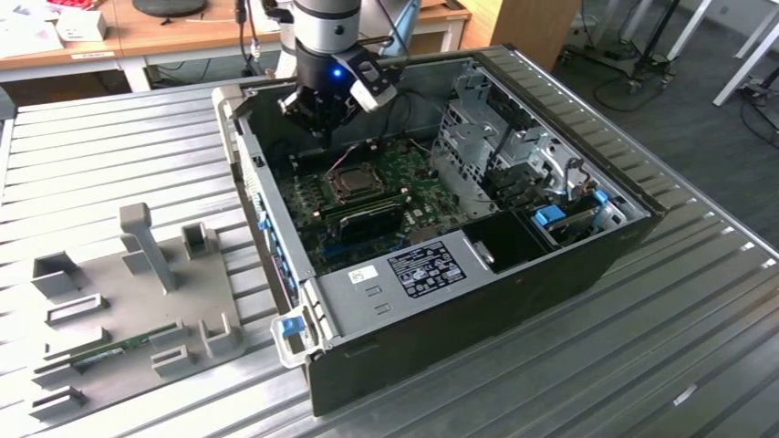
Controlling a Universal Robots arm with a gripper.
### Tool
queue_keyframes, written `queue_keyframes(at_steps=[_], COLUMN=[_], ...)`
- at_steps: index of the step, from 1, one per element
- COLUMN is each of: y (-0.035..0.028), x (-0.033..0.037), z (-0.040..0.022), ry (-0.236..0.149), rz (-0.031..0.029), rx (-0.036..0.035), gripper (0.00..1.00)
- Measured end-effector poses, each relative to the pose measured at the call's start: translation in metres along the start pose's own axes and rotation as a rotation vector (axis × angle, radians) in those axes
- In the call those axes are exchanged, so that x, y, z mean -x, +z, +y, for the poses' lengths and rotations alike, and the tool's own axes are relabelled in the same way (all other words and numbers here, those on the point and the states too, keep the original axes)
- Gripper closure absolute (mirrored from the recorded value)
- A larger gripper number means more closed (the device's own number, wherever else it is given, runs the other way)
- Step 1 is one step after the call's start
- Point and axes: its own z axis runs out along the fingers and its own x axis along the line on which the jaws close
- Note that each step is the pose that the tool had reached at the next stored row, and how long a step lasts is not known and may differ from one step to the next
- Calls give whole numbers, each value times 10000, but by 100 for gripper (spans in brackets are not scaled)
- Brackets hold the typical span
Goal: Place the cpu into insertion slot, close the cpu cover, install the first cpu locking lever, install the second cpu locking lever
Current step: 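Install the first cpu locking lever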
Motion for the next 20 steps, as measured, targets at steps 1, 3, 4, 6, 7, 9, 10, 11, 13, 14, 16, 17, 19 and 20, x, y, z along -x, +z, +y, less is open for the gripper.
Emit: queue_keyframes(at_steps=[1, 3, 4, 6, 7, 9, 10, 11, 13, 14, 16, 17, 19, 20], y=[0, 0, 1, 1, 2, 8, 11, 15, 22, 27, 43, 53, 75, 85], x=[6, 7, 7, 8, 9, 23, 35, 48, 69, 78, 88, 91, 97, 99], z=[-1, 0, 0, 0, 0, 0, -1, -2, -3, -3, -5, -7, -10, -11], ry=[0, 2, 2, 1, 0, 0, 1, 2, 3, 3, 4, 4, 4, 4], rz=[0, -1, -2, -1, -1, 1, 3, 3, 4, 4, 3, 4, 5, 3], rx=[0, 1, 1, 1, 2, 8, 13, 24, 49, 66, 88, 90, 90, 91], gripper=[90, 90, 90, 90, 90, 90, 90, 90, 90, 90, 90, 90, 90, 90])
